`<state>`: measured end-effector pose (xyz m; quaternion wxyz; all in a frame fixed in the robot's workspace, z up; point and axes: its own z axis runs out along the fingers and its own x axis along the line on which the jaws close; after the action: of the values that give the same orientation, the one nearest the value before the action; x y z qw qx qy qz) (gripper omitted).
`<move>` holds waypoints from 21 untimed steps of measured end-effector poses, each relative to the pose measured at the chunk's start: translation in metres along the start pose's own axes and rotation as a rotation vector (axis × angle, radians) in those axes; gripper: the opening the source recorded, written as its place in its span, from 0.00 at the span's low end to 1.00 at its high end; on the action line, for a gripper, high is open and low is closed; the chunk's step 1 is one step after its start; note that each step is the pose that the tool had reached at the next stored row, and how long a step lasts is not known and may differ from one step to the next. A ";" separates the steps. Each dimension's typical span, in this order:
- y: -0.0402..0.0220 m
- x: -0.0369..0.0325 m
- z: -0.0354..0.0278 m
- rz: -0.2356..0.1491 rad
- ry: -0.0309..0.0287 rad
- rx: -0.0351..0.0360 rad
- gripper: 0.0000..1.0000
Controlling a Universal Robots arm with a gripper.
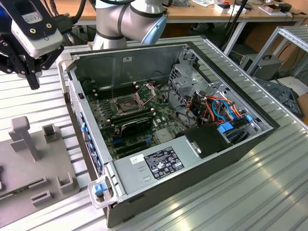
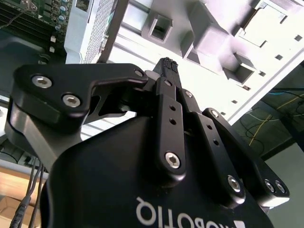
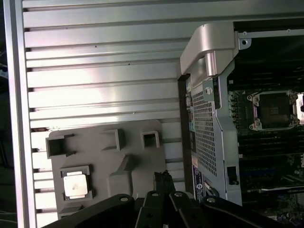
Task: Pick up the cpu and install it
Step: 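Reach for the cpu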
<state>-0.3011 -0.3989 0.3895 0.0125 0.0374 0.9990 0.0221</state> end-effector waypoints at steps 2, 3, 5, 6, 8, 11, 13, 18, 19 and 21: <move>-0.0002 0.0024 -0.0001 0.000 0.0001 0.0001 0.11; -0.0003 0.0040 -0.0001 0.000 0.0000 0.0000 0.11; -0.0006 0.0080 -0.0001 0.000 0.0000 0.0000 0.11; -0.0007 0.0097 -0.0001 0.000 0.0000 0.0000 0.11; -0.0009 0.0124 -0.0002 0.000 0.0000 0.0000 0.11; -0.0012 0.0166 -0.0002 0.000 0.0000 0.0000 0.11; -0.0014 0.0187 -0.0003 0.000 0.0001 0.0000 0.11; -0.0019 0.0256 -0.0003 0.000 0.0000 0.0000 0.11; -0.0020 0.0265 -0.0003 0.000 0.0000 0.0000 0.11; -0.0022 0.0288 -0.0004 0.000 0.0000 0.0000 0.11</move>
<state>-0.3299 -0.3989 0.3891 0.0125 0.0374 0.9990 0.0221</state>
